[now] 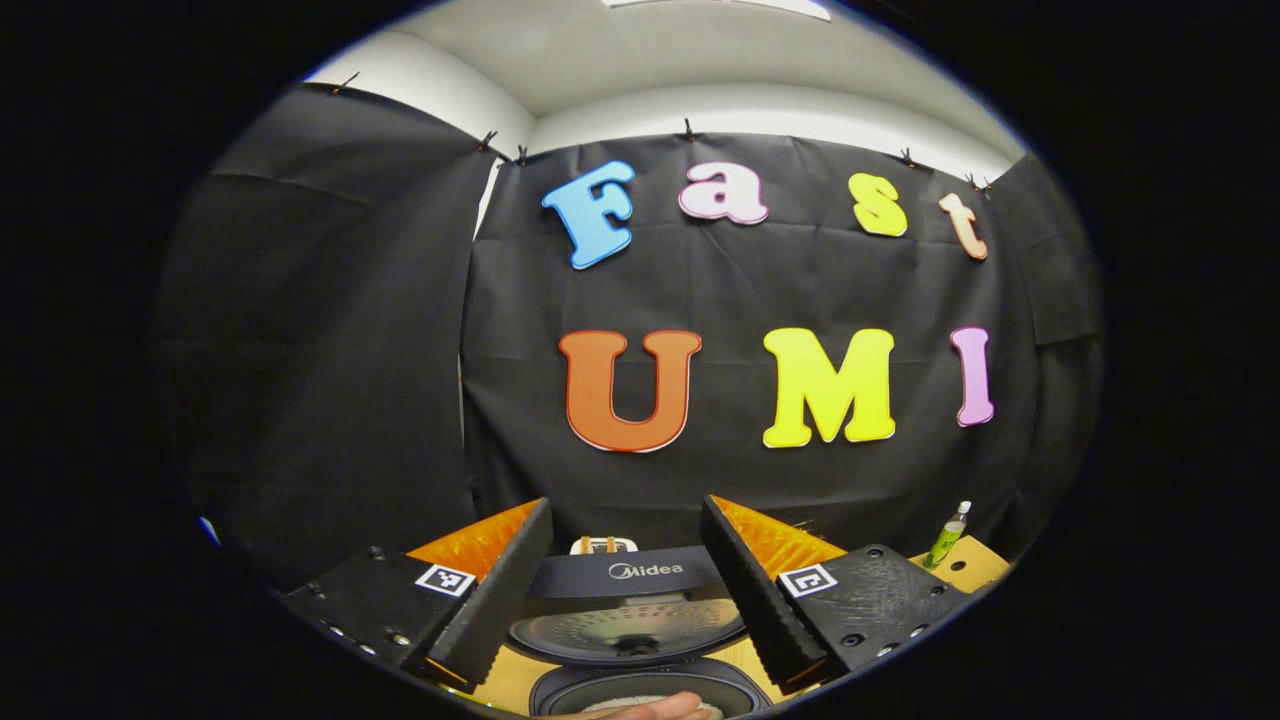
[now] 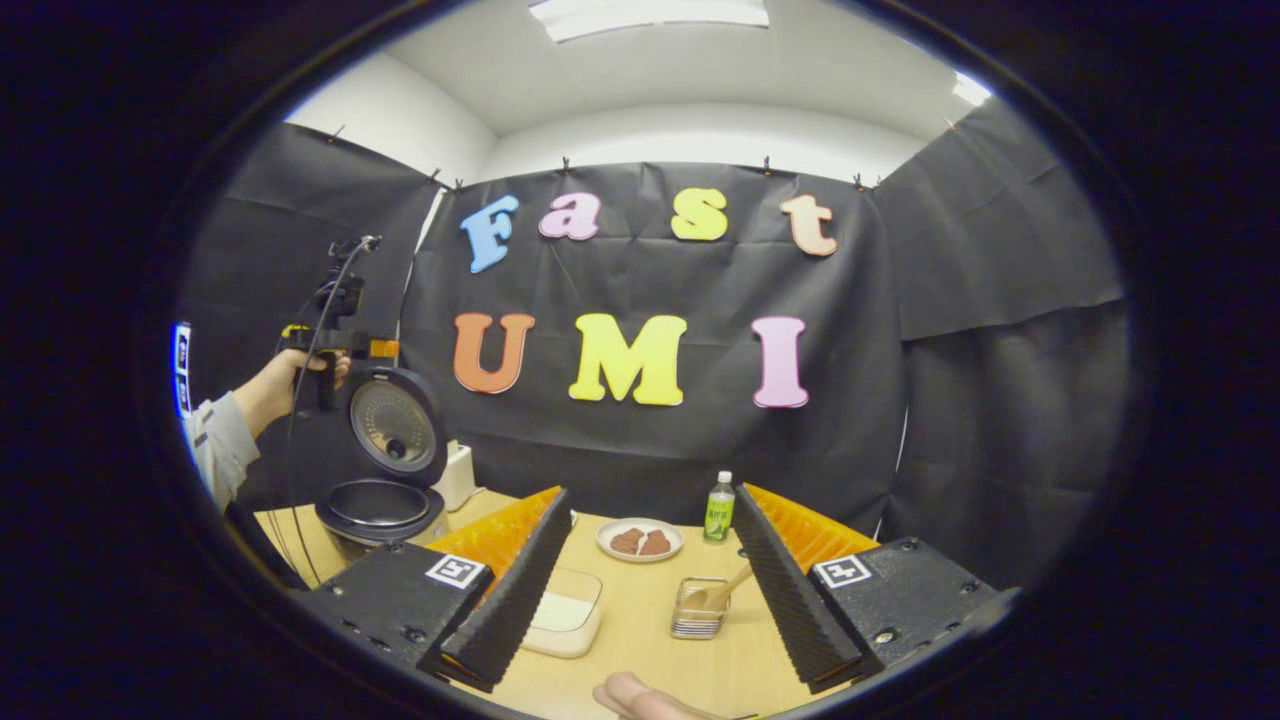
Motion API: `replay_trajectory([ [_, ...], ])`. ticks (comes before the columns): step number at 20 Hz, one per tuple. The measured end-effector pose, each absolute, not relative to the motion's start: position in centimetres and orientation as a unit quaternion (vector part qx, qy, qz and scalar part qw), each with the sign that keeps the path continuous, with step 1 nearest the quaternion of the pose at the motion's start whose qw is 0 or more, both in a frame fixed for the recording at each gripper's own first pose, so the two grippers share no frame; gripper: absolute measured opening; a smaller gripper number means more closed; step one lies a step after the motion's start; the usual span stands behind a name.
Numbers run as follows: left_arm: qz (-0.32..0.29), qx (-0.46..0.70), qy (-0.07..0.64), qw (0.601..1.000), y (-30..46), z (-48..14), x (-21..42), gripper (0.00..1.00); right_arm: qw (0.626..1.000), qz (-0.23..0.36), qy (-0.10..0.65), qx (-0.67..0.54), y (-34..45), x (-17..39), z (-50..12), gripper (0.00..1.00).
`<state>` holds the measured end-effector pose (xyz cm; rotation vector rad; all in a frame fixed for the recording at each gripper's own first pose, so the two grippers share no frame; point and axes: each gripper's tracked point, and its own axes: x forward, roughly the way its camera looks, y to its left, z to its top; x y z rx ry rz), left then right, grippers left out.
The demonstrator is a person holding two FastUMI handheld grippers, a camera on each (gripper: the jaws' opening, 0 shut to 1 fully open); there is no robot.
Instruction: Close the left gripper, press the button to open the rice cooker; take a wooden spoon from the chopstick holder with the right hand, scoop a spoonful of rice and pour it into the rice cooker, then put the wooden spoon back into the chopstick holder.
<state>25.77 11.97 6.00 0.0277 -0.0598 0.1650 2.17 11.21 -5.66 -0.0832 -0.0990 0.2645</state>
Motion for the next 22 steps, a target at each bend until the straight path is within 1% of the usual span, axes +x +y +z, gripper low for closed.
replay_trajectory([
  [1,0.084,0.011,-0.016,0.996,12.0,5.2,26.8,0.95,0.99,0.125,-0.049,-0.04,10.8,2.0,-5.7,0.98],
  [2,0.091,0.009,-0.004,0.996,12.4,4.6,27.5,0.95,0.991,0.119,-0.052,-0.038,10.5,1.8,-5.5,1.0],
  [3,0.096,0.006,-0.006,0.995,12.7,4.6,27.8,0.95,0.991,0.112,-0.055,-0.037,10.2,1.4,-5.4,1.0],
  [4,0.097,0.007,-0.01,0.995,12.8,4.5,28.2,0.98,0.992,0.106,-0.056,-0.036,9.9,1.3,-5.4,0.97],
  [5,0.097,0.01,-0.005,0.995,12.7,4.5,28.3,1.0,0.993,0.099,-0.055,-0.034,9.5,1.0,-5.6,1.0],
  [8,0.101,0.009,0.006,0.995,12.5,4.2,28.1,0.98,0.994,0.089,-0.052,-0.025,8.6,-0.2,-5.9,1.0],
  [11,0.096,0.006,0.017,0.995,11.8,4.0,26.9,0.98,0.995,0.082,-0.049,-0.019,7.7,-1.3,-6.4,1.0],
  [12,0.096,0.007,0.022,0.995,11.6,3.8,26.3,0.99,0.995,0.08,-0.048,-0.018,7.4,-1.7,-6.6,0.98],
  [13,0.097,0.005,0.028,0.995,11.4,3.4,25.7,0.99,0.995,0.079,-0.049,-0.018,7.3,-2.1,-6.5,1.0],
  [14,0.098,0.007,0.032,0.995,11.1,3.2,24.9,0.99,0.995,0.079,-0.05,-0.018,7.1,-2.5,-6.5,0.98],
  [19,0.095,0.002,0.045,0.994,9.9,1.4,21.5,0.98,0.995,0.081,-0.044,-0.025,6.3,-3.4,-7.5,0.97],
  [21,0.099,0.001,0.05,0.994,9.4,0.6,20.4,0.98,0.995,0.084,-0.048,-0.023,6.0,-4.0,-7.5,1.0],
  [22,0.1,0.0,0.053,0.994,9.2,0.0,19.7,0.98,0.995,0.086,-0.051,-0.022,5.9,-4.3,-7.5,0.98],
])
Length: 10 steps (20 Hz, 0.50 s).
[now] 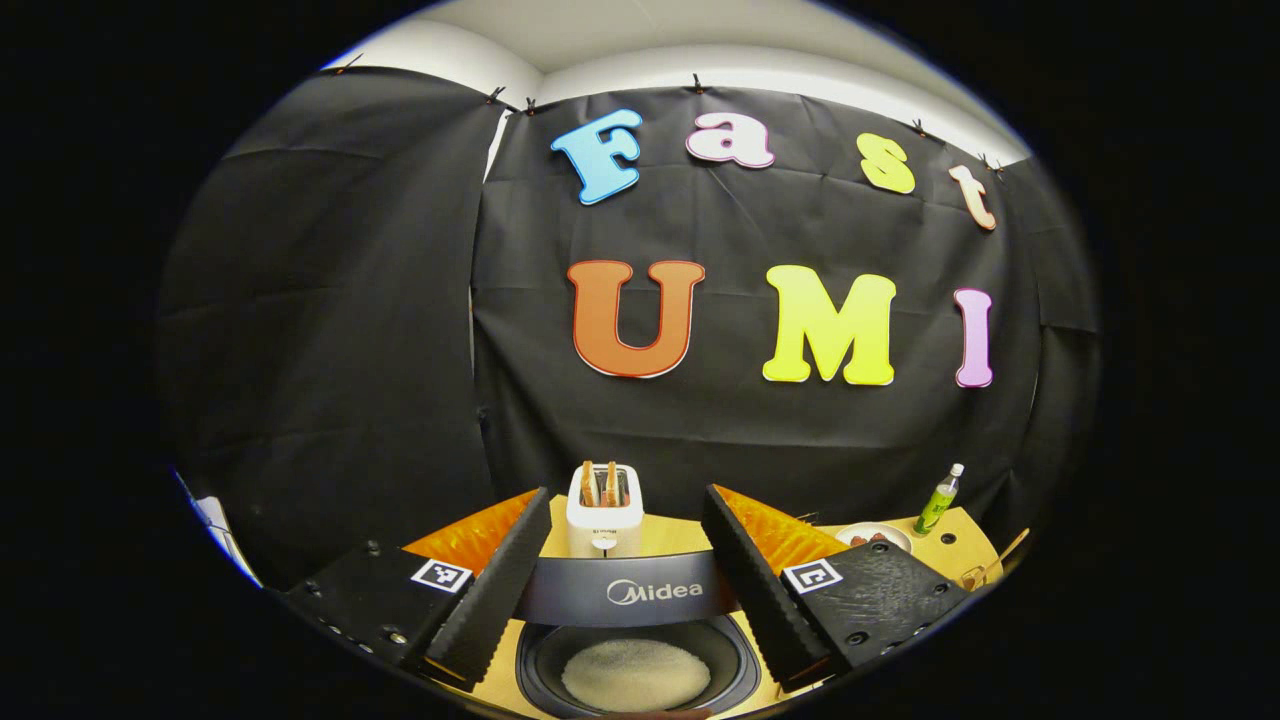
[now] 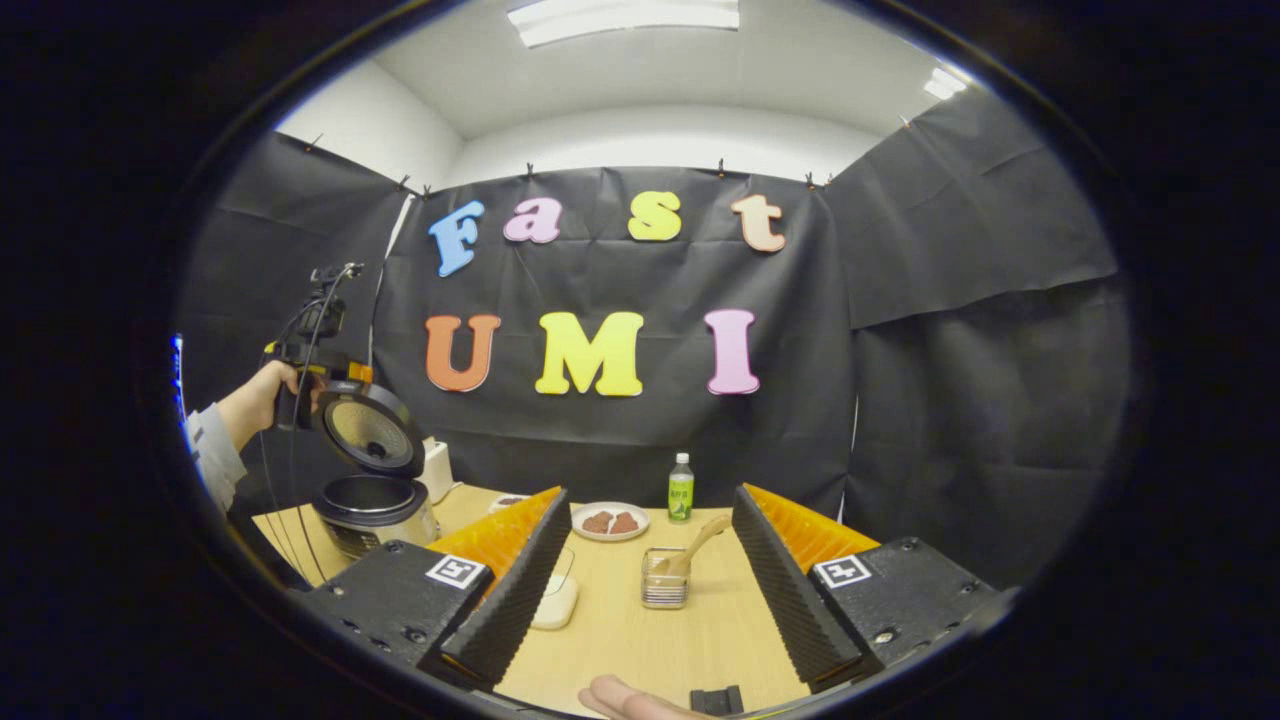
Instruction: Close the left gripper, press the button to open the rice cooker; take a wooden spoon from the chopstick holder with the right hand, scoop a spoonful of rice and pour it into the rice cooker, then put the wooden spoon back into the chopstick holder.
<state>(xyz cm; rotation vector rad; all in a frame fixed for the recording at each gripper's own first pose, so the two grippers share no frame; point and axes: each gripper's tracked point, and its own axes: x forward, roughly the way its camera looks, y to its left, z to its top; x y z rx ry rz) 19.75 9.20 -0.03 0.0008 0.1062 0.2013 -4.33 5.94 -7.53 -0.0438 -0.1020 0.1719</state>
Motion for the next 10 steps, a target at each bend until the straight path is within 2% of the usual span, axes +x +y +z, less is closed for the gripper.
replay_trajectory([
  [2,0.094,0.003,0.064,0.993,8.5,-1.9,18.3,0.98,0.995,0.084,-0.046,-0.023,5.5,-4.5,-8.2,1.0],
  [10,0.07,-0.006,0.134,0.988,7.1,-10.5,14.4,0.98,0.997,0.063,-0.027,-0.017,4.6,-6.7,-9.3,0.98],
])
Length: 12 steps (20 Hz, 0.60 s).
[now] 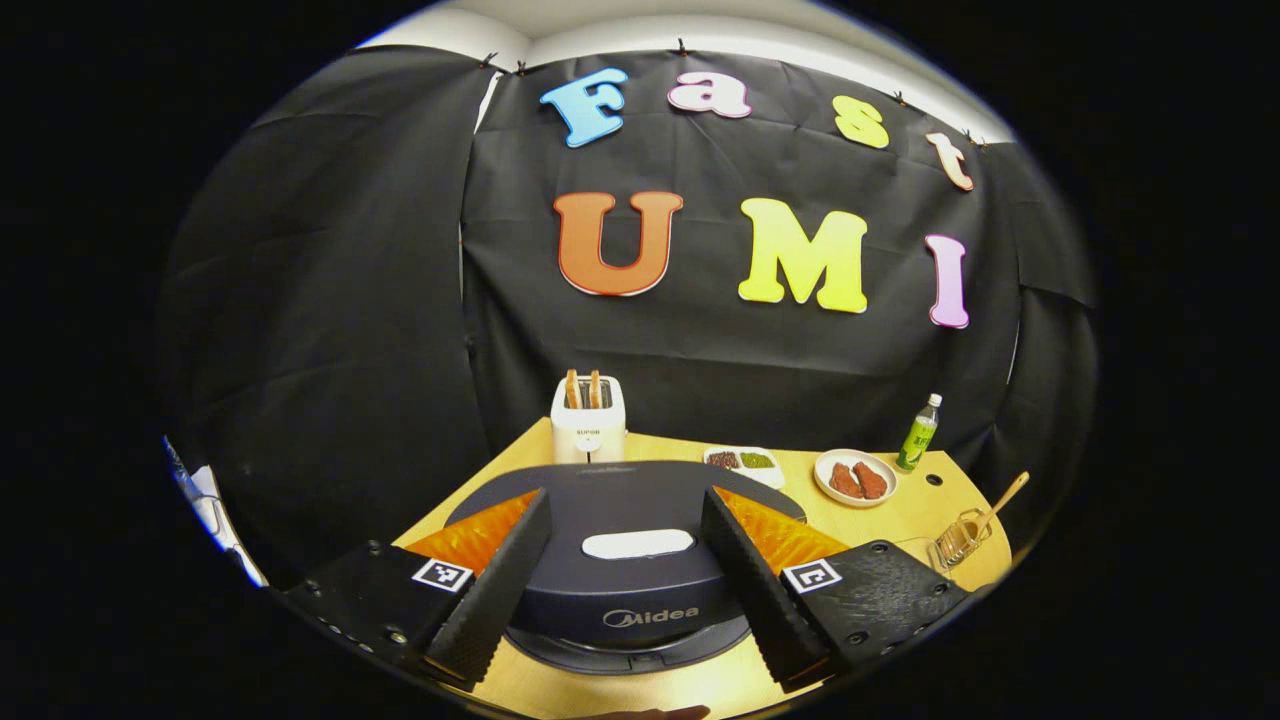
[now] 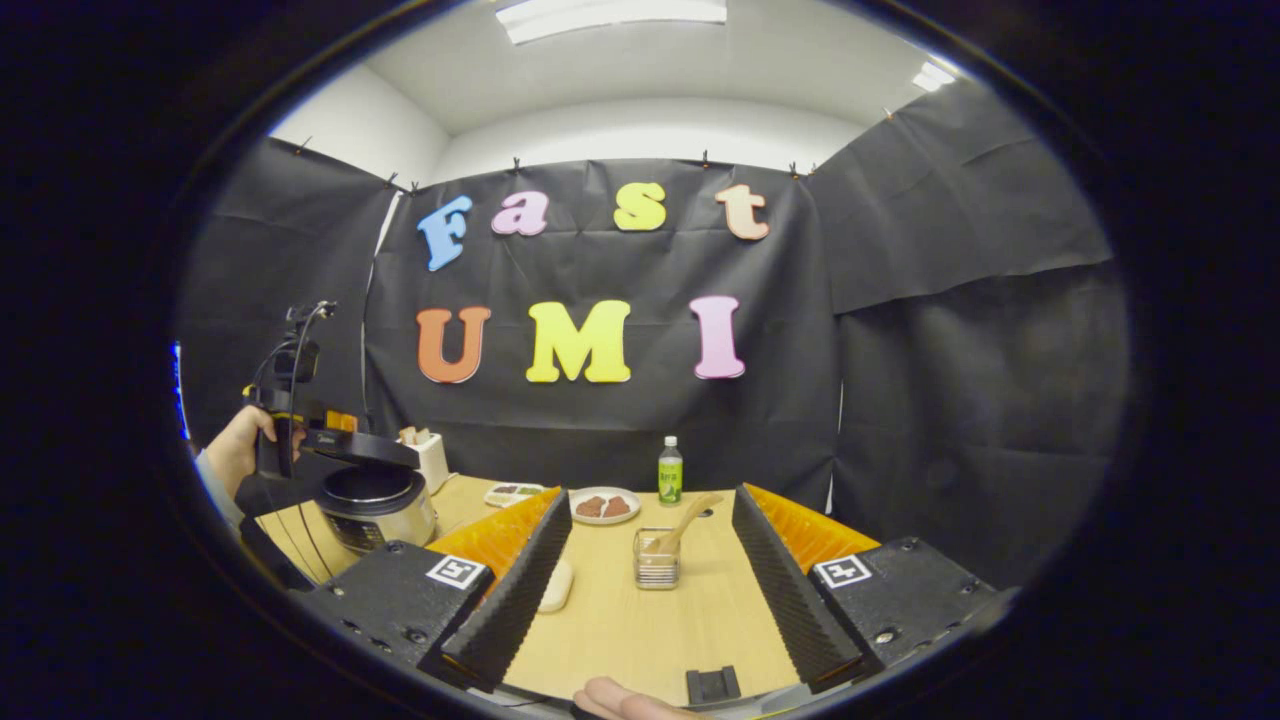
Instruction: Close the left gripper, press the button to open the rice cooker; take a wooden spoon from the chopstick holder with the right hand, scoop a spoonful of rice and pour it into the rice cooker, then put the wooden spoon back into the chopstick holder.
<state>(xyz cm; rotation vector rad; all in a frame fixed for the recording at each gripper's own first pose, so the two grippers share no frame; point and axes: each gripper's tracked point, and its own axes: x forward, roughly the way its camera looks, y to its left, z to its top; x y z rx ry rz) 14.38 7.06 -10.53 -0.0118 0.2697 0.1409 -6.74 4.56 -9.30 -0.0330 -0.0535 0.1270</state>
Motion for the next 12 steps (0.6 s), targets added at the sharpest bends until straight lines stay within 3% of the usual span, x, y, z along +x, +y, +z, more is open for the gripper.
replay_trajectory([
  [12,0.061,0.009,0.226,0.972,5.8,-17.3,11.0,0.95,0.994,0.069,-0.084,-0.019,8.2,-12.1,-5.4,0.97],
])
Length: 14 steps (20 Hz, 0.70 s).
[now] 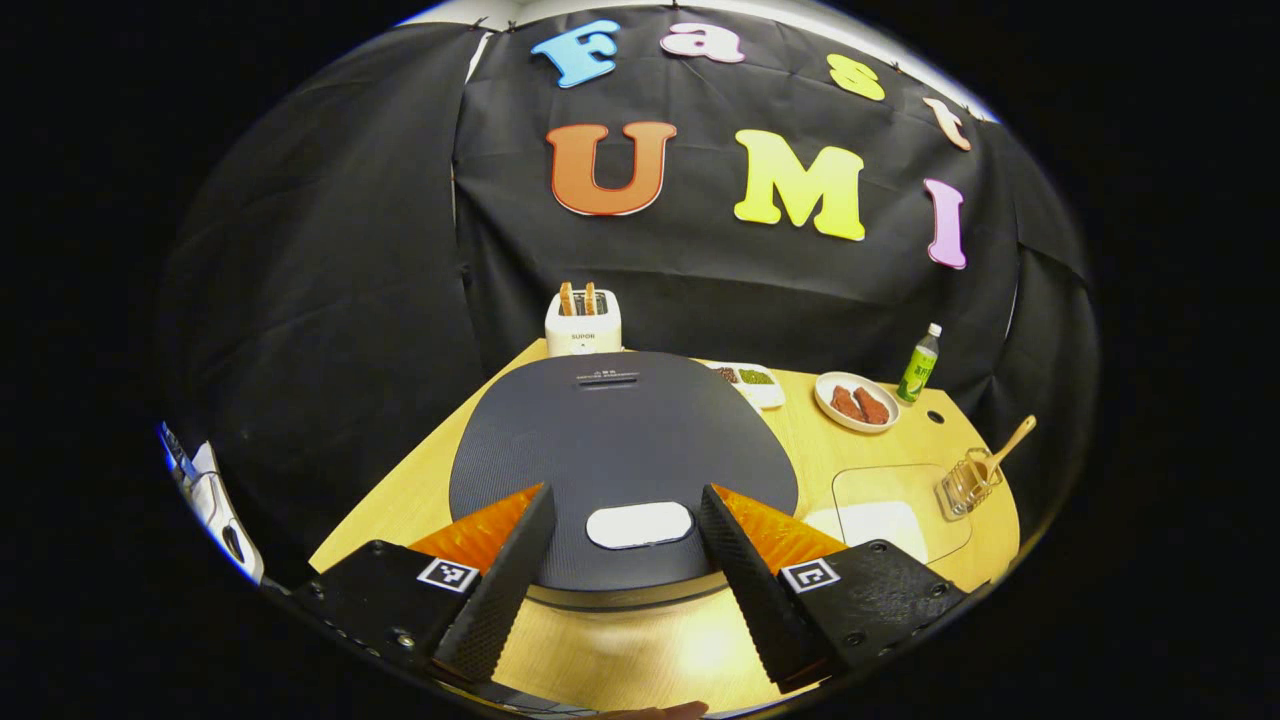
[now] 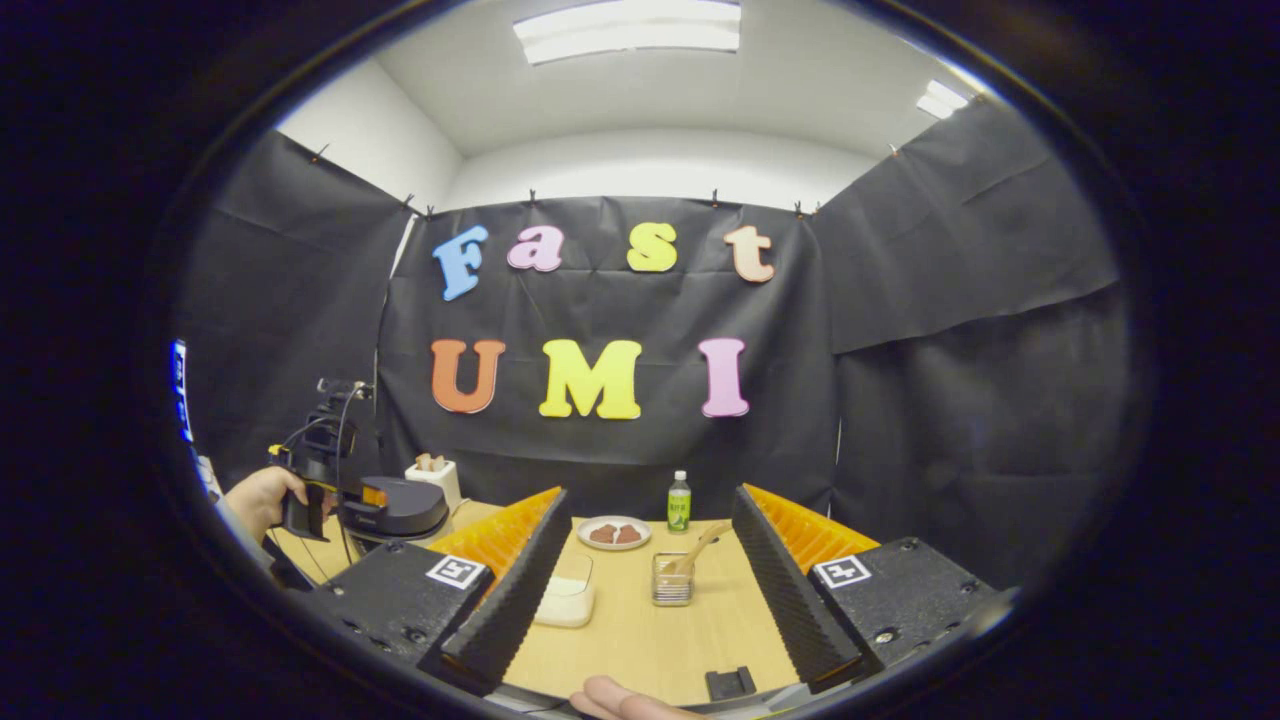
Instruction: Close the left gripper, press the button to open the rice cooker; take a wooden spoon from the chopstick holder with the right hand, scoop a spoonful of rice and pour it into the rice cooker, then put the wooden spoon back into the chopstick holder.
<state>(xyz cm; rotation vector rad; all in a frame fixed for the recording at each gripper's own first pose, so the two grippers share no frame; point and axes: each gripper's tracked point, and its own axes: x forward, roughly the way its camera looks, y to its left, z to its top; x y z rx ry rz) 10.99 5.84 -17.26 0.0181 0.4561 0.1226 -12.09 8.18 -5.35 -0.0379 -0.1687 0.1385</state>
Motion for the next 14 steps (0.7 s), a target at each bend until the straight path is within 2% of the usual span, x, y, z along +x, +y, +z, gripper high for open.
replay_trajectory([
  [2,0.058,0.005,0.22,0.974,6.0,-17.2,10.7,0.94,0.993,0.075,-0.084,-0.019,8.6,-12.1,-5.6,1.0],
  [10,0.057,0.009,0.198,0.979,5.9,-18.1,10.8,0.95,0.995,0.087,-0.05,-0.016,9.4,-10.3,-7.9,0.98],
  [13,0.06,0.017,0.196,0.979,5.8,-18.6,11.0,0.95,0.995,0.081,-0.053,-0.025,8.9,-10.4,-8.0,1.0],
  [14,0.06,0.009,0.189,0.98,5.9,-18.2,11.1,0.94,0.995,0.08,-0.054,-0.027,9.0,-10.4,-8.0,0.97],
])
